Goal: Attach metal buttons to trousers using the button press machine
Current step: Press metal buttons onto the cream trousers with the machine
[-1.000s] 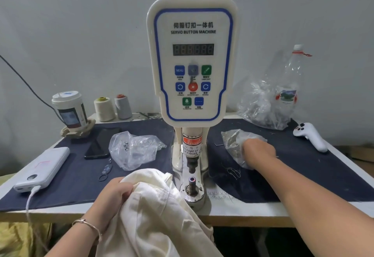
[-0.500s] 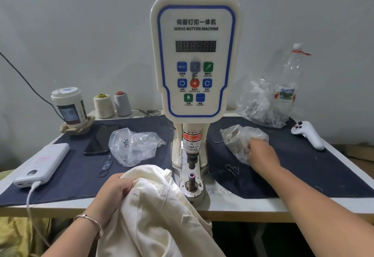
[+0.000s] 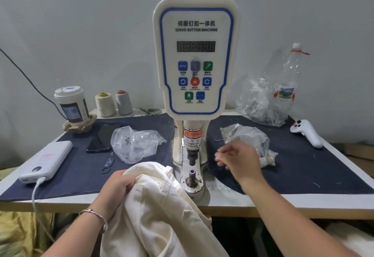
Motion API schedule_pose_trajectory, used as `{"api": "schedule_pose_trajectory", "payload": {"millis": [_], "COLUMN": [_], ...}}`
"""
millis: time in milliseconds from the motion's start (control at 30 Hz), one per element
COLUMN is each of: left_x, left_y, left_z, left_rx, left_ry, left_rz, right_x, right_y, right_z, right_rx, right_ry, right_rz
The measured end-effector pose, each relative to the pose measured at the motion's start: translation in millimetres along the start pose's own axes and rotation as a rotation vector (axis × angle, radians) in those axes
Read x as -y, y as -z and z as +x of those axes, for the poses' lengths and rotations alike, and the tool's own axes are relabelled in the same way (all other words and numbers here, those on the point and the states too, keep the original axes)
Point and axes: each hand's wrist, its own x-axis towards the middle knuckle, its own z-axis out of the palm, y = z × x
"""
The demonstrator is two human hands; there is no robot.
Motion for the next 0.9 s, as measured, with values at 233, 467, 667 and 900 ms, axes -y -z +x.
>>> {"api": "schedule_pose_trajectory", "payload": {"millis": [233, 467, 667, 900], "left_x": [2, 3, 2, 2], "left_y": [1, 1, 0, 0], "left_z": [0, 0, 1, 0], "left_rx": [-0.007, -0.009, -0.014, -0.014], "left_ry": [0.004, -0.005, -0.016, -0.012], "left_rz": [0.021, 0.031, 0.045, 0.050], "right_x": [20, 21, 25, 26], "right_y": [-32, -37, -37, -33], "right_z": [-33, -33, -28, -28], "right_rx": [0.209, 0.261, 0.225, 0.194], "right_ry": [-0.147, -0.327, -0.501, -0.457], "right_rz": [0.273, 0.377, 0.567, 0.455]}}
